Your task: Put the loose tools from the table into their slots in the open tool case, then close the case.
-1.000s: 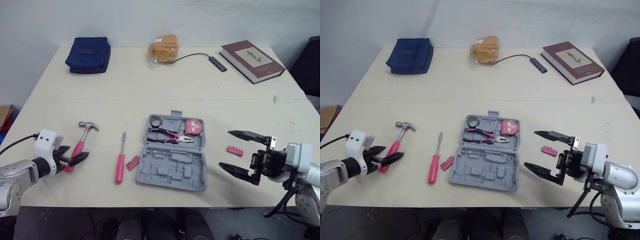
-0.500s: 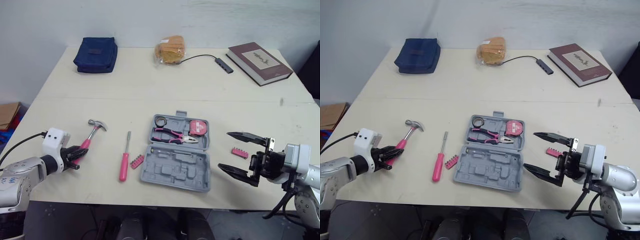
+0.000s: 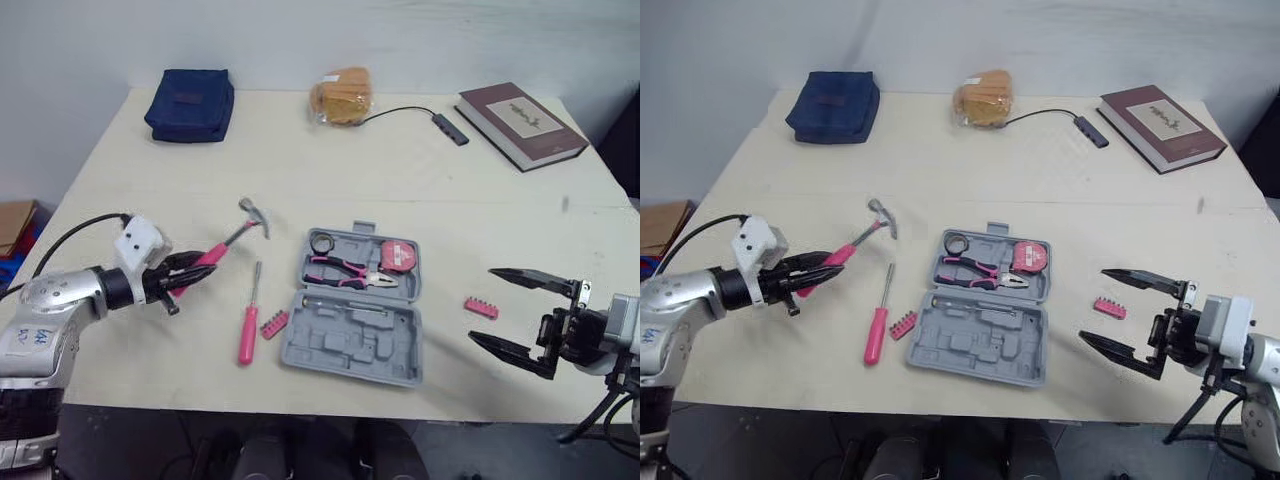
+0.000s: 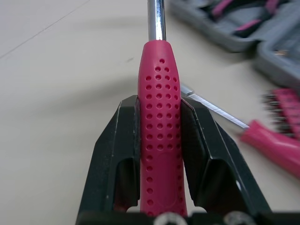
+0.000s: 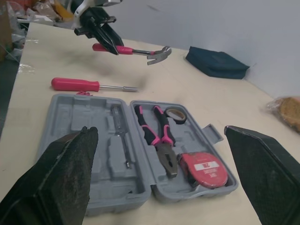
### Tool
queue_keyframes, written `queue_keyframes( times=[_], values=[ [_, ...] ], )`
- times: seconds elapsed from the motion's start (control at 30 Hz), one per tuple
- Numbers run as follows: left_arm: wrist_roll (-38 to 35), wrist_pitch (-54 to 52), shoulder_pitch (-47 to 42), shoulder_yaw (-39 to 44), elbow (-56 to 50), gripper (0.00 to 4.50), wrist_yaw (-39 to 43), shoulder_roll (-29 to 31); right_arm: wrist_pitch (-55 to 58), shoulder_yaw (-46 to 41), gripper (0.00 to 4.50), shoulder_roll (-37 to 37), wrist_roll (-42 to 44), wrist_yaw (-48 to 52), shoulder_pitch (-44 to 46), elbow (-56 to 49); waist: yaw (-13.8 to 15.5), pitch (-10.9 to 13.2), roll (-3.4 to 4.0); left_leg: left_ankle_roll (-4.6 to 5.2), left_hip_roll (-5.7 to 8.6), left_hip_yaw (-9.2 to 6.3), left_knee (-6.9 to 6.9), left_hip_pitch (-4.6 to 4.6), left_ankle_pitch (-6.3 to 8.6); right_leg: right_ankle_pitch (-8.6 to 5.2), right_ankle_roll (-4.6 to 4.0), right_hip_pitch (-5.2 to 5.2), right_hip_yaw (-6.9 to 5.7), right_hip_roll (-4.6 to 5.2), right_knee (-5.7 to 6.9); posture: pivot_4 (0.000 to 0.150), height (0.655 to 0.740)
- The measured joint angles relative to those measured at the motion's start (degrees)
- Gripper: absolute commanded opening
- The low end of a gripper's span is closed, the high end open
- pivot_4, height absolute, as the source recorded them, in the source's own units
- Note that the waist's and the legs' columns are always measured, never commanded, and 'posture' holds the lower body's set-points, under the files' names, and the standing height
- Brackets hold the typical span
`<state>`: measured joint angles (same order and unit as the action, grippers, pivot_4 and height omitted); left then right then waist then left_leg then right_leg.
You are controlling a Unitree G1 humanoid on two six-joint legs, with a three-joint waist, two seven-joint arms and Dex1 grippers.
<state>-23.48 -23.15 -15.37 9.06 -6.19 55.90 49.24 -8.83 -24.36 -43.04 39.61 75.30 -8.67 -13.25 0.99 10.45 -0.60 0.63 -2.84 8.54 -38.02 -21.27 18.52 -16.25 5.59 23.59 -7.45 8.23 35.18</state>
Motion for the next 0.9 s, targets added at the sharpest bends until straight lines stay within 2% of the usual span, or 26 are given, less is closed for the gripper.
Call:
queue_keyframes(
  times=[0.1, 0.23, 0.47, 0.63, 0.77, 0.9],
  values=[
    [-1.0, 0.7, -5.3, -6.8, -2.1, 0.56, 7.8, -0.2, 0.4, -0.8, 4.5, -0.2, 0.1, 0.5, -1.5, -0.1, 0.2, 0.0, -0.01, 0.03, 0.07, 0.02, -0.11, -0.01, 0.0, 0.05, 0.09, -0.06, 0.03, -0.08, -0.13, 0.15, 0.74],
    [0.8, 2.2, -11.3, -14.6, -2.5, 0.56, 13.8, -1.4, 0.2, -0.9, 4.5, -0.1, 0.0, 0.8, -2.1, -0.2, 0.2, 0.0, -0.02, 0.05, 0.08, 0.02, -0.15, 0.02, -0.03, 0.08, 0.12, -0.06, 0.14, -0.15, -0.06, 0.15, 0.74],
    [6.7, 1.0, -20.5, -25.1, -2.9, 0.56, 17.7, -4.1, 0.5, -0.8, 4.5, 0.3, -0.2, 0.9, -6.4, -2.5, 0.2, 0.0, -0.05, -0.02, 0.04, 0.02, -0.17, 0.03, -0.08, 0.08, 0.1, -0.04, 0.38, -0.48, -0.06, 0.15, 0.74],
    [9.6, -8.5, -26.8, -31.6, -5.1, 0.56, 15.8, -8.2, 1.3, -0.3, 4.5, 1.7, -0.6, -1.0, -8.0, -4.7, 0.5, 0.1, -0.17, 0.02, 0.04, -0.03, -0.4, -0.05, -0.07, 0.09, 0.11, -0.05, 0.42, -0.52, -0.02, 0.15, 0.74],
    [11.0, -11.0, -27.1, -35.2, -7.5, 0.56, 16.8, -8.3, 1.3, -0.4, 4.5, 2.5, -1.2, -1.6, -9.1, -5.5, 0.2, 0.1, -0.17, 0.01, 0.01, -0.01, -0.37, -0.01, -0.06, 0.09, 0.1, -0.05, 0.47, -0.56, -0.03, 0.15, 0.74],
    [14.4, -14.9, -28.6, -39.5, -7.2, 0.56, 14.2, -12.0, 0.9, -0.3, 4.5, 3.9, -2.4, -3.0, -9.7, -5.9, 0.4, 0.1, -0.21, 0.05, 0.0, -0.04, -0.64, -0.06, -0.04, 0.08, 0.1, -0.05, 0.47, -0.54, 0.13, 0.15, 0.74]
  ],
)
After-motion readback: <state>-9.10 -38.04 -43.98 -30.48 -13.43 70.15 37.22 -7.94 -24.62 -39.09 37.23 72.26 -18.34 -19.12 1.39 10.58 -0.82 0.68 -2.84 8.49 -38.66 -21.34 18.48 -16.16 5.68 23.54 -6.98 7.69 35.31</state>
